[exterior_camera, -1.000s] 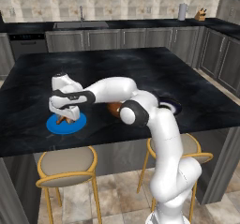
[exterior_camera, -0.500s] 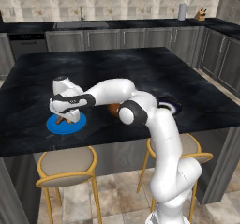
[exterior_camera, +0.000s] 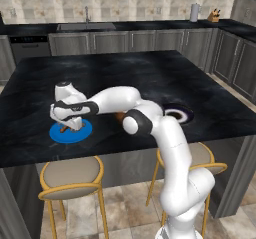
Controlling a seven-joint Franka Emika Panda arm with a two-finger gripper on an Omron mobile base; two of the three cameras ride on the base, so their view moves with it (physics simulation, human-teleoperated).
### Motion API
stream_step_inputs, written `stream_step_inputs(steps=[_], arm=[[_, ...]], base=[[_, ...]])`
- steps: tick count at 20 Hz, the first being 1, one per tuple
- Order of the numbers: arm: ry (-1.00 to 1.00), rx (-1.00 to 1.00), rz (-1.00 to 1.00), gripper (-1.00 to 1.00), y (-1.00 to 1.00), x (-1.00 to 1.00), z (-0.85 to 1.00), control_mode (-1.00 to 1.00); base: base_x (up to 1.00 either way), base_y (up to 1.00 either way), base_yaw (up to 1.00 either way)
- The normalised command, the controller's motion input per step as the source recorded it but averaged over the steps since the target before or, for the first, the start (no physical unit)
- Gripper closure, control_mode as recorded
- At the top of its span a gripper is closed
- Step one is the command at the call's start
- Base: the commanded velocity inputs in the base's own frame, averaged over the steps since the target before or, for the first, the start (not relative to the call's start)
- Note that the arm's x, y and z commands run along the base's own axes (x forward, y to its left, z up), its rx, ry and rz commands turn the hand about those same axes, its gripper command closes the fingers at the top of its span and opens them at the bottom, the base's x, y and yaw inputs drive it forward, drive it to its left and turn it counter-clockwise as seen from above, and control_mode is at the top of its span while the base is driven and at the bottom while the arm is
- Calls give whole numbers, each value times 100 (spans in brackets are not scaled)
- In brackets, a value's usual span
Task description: Pick the chicken drumstick and garlic from their plates and place them in the bowl. Then put the bowl in the fridge.
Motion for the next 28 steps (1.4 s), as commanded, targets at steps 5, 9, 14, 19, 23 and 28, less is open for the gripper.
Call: stream_step_inputs(steps=[5,9,14,19,23,28], arm=[[2,0,0,-100,16,15,-10,-100],[7,0,0,-100,2,10,-17,-100],[8,0,0,-100,0,8,-15,-100],[5,0,0,-100,1,7,-12,-100],[0,0,0,-100,10,5,-9,-100],[0,0,0,100,15,-4,-13,-100]], base=[[0,0,0],[0,0,0],[0,0,0],[0,0,0],[0,0,0],[0,0,0]])
